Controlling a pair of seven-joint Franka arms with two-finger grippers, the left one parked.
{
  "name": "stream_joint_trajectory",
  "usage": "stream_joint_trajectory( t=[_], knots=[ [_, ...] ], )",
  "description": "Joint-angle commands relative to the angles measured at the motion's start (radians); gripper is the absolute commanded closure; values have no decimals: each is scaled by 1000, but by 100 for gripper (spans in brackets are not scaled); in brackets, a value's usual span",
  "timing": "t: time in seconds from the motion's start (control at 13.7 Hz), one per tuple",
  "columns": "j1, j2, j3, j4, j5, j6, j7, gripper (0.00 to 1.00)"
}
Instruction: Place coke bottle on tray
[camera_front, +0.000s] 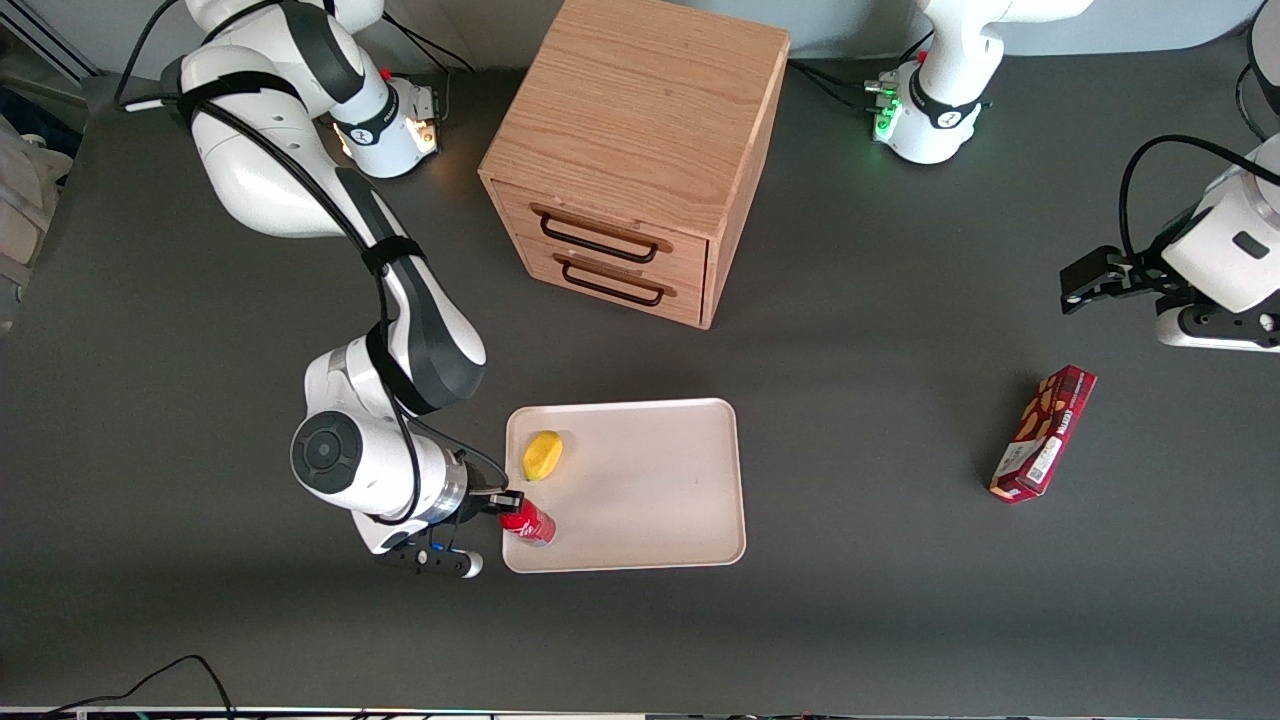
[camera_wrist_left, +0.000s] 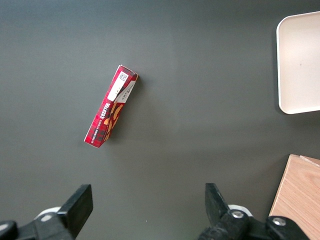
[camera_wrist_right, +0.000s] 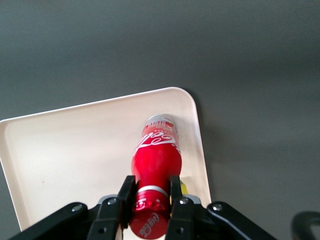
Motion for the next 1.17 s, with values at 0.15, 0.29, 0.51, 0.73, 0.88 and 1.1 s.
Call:
stream_joint_trajectory(
  t=[0.15,0.29,0.51,0.73,0.88,1.1],
  knots=[
    [4,-9,-18,45,10,1,27,0],
    [4,-78,-18,42,8,1,29,0],
    [-45,-212,-22,35,-15,-32,10,0],
    [-94,-426,-24,-46,-41,-266,10,0],
    [-137,-547,-21,-128,-55,-362,-11,0],
    [-220,-761,-18,-354,-59,-355,-95,0]
  ],
)
